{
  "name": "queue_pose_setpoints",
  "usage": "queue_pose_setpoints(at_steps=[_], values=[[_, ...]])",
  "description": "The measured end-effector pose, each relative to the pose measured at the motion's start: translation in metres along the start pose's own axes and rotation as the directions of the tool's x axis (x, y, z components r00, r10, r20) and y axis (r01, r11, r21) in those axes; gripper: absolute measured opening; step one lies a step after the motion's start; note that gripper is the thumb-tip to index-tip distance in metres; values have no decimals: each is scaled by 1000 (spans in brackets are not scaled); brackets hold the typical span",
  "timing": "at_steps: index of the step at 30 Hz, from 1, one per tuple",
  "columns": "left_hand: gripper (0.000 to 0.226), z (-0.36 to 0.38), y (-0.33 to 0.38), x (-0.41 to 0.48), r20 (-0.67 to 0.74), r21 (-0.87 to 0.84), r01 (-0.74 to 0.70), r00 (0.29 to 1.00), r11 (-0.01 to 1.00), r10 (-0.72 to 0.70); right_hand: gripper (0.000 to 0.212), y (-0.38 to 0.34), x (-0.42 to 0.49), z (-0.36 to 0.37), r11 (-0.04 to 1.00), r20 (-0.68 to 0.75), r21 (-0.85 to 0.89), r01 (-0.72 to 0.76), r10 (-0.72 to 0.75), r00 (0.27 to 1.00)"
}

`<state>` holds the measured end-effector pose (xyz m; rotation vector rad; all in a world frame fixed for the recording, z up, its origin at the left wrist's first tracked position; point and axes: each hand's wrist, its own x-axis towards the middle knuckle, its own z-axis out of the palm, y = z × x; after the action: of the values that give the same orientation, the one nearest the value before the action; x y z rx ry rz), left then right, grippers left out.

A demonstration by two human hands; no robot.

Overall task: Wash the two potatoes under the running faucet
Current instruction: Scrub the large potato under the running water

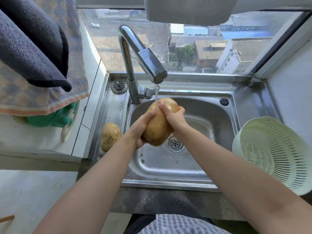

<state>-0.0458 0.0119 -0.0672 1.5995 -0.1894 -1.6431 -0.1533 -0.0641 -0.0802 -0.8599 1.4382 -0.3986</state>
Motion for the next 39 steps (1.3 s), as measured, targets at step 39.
queue_pose_setpoints(at_steps=[39], values=[[37, 13, 1, 9, -75, 100, -202, 975, 974, 210, 97, 34, 26, -55, 884, -52, 388, -261, 304, 951]])
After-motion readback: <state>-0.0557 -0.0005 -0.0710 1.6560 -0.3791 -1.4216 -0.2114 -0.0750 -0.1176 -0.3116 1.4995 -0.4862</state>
